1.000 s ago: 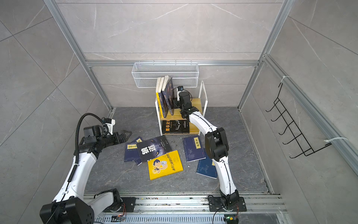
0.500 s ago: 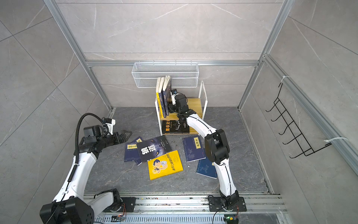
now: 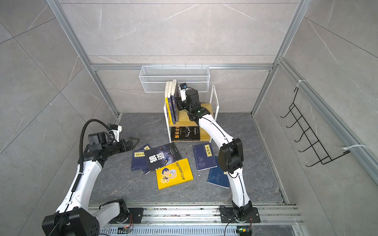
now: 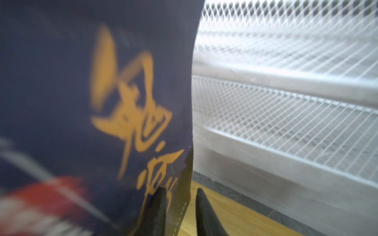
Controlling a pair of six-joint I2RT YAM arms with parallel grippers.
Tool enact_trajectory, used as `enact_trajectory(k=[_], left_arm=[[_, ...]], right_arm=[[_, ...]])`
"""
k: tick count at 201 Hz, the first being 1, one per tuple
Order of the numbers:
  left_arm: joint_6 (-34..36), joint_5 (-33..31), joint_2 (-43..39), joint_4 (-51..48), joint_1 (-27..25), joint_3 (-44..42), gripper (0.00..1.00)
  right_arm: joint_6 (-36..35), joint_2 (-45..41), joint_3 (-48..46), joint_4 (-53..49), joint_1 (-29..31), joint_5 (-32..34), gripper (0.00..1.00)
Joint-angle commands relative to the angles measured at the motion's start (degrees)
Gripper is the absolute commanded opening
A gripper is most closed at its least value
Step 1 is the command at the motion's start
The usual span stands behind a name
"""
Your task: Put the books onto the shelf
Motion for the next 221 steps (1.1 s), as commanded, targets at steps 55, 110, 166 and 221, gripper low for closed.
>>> enact_trajectory(k=[55,110,166,221], left_arm=[[-0.3,1.4,-0.9,1.9,0.0,0.5,1.0],[-0.3,1.5,-1.2,2.2,0.0,0.1,1.0],[-0.5,1.6,-1.0,2.2,0.3,0.0,1.0],[-0.5,1.8,-1.1,1.6,0.5,0.4,1.0]], right_arm=[[3.8,-16.8,-9.2,-1.4,1.1,-9.1,0.58],[11.8,-26.5,-22.8,6.3,1.2,-11.9,0.99],[9.2,-20.7,-20.9,5.7,7.5,-2.4,0.99],[6.9,-17.3,-16.8,6.6,10.7,2.5,0.99]])
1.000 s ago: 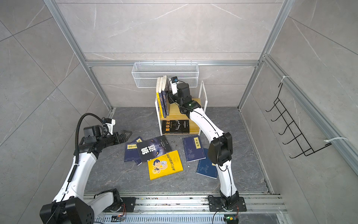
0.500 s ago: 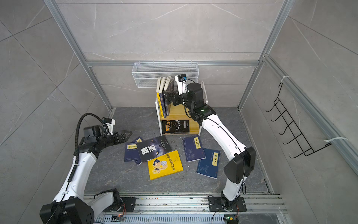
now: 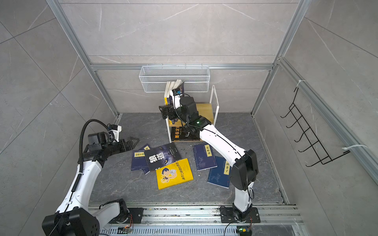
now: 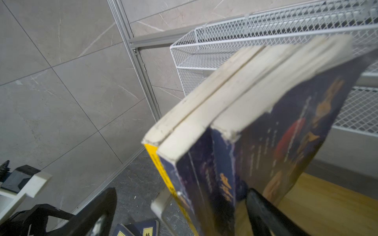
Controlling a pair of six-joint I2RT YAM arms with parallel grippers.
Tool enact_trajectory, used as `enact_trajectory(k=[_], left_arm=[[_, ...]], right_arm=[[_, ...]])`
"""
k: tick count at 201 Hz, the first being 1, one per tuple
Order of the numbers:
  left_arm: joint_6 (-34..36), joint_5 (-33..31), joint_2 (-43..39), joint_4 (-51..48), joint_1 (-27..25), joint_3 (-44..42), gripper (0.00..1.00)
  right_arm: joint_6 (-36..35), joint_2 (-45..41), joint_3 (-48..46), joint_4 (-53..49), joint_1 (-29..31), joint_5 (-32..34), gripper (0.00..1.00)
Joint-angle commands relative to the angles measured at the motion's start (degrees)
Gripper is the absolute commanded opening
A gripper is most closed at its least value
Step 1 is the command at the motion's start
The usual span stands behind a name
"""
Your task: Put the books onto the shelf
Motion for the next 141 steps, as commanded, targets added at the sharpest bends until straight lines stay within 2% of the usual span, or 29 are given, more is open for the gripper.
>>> enact_trajectory(k=[1,32,57,73,88,115,141], left_arm=[[0.0,1.7,-1.1,1.5,0.3,0.4,1.0],[0.0,1.7,-0.7,2.4,0.3,-0.1,1.0],[0.1,1.7,-0.5,2.3,0.3,0.0,1.0],[0.2,1.7,-0.7,2.4,0.3,-0.1,1.0],[0.2,1.6,-0.6,2.1,0.3,0.0,1.0],[0.1,1.7,-0.6,2.6,0.3,-0.1,1.0],[0.2,1.7,-0.3,2.3,0.3,0.1,1.0]], right_arm=[[-2.2,0.7,3.4,1.3,1.1,4.3,0.99],[-7.1,1.7,5.1,2.5,3.5,11.8,0.99],[-8.1,3.0,7.1,3.3,4.2,16.1,0.99],[-9.1,4.1,8.7,3.7,4.6,18.1,0.94],[-9.7,5.4,10.8,2.8,5.0,19.3,0.81],[-11.8,6.7,12.4,2.1,5.5,21.0,0.48],[-14.3,7.4,13.3,1.6,6.0,23.5,0.22]])
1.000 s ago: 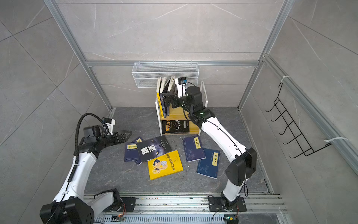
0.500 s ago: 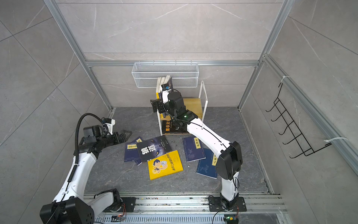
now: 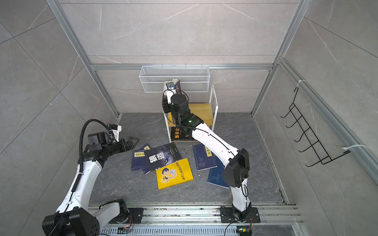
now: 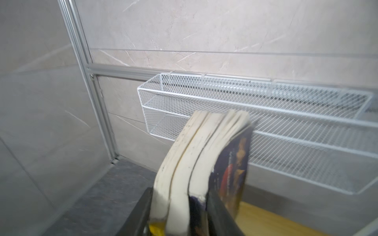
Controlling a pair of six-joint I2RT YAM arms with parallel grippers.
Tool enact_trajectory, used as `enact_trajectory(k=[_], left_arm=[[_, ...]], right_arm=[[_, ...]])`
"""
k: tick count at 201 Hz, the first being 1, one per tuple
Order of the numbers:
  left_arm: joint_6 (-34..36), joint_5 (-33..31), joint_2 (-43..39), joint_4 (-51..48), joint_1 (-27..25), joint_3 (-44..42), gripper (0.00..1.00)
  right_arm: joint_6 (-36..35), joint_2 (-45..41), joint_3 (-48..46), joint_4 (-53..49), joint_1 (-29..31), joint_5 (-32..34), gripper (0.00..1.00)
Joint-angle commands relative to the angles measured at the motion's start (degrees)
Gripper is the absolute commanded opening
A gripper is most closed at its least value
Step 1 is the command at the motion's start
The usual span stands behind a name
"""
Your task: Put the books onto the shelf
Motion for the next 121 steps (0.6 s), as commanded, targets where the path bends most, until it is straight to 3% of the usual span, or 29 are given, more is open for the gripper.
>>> enact_trajectory(k=[1,29,121], left_arm=[[0.2,1.5,-0.3,1.8,0.3,0.1,1.0],[0.2,1.7,-0.5,2.0,0.3,-0.1,1.0],[0.2,1.6,-0.4,1.9,0.4,0.0,1.0]], right_arm=[[-2.5,2.0,2.1,-0.3,1.4,1.5,0.22],[-6.2,2.0,2.7,-0.1,2.1,3.2,0.0],[-14.4,-1.7,0.9,-1.4,4.5,5.8,0.0]])
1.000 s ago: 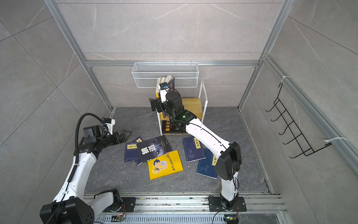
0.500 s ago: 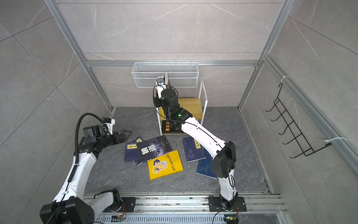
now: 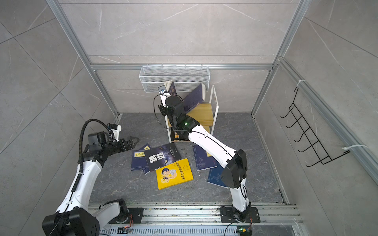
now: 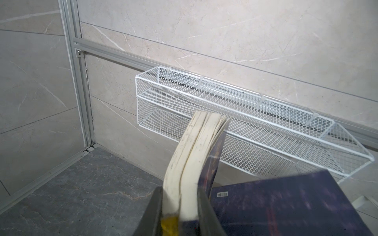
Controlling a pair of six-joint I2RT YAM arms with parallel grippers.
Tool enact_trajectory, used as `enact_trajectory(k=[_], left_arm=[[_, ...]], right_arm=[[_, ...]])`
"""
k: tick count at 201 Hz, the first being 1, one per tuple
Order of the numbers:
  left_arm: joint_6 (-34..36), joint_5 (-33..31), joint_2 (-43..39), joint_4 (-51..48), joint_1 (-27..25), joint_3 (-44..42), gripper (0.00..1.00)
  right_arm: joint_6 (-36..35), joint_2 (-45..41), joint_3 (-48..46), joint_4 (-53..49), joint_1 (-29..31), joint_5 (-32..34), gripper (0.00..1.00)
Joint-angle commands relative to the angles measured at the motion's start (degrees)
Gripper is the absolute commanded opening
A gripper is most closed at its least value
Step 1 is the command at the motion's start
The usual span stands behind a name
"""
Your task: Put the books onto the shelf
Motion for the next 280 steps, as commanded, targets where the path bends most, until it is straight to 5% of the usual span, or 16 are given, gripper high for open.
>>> enact_trajectory(k=[1,70,133,245,280], left_arm=[[0.2,1.5,-0.4,1.3,0.4,0.1,1.0],[0.0,1.5,-0.6,1.4,0.4,0.0,1.0],[-0.1,1.6,-0.7,1.4,0.4,-0.1,1.0],[0.0,1.4,-0.5,1.1,0.8,0.1,1.0],[-0.1,1.6,-0.3,1.0,1.1,0.1,1.0]], right_arm=[[-3.7,-2.4,0.0,-0.6,1.3,-0.3,0.0],[0.4,-3.2,-0.2,-1.4,2.5,-1.4,0.02],[3.9,-4.3,1.2,-3.1,2.7,-3.6,0.46],[9.0,-20.6,-8.7,-7.3,2.2,-6.1,0.65],[19.9,-29.8,-13.7,-17.4,-6.6,-9.5,0.73]])
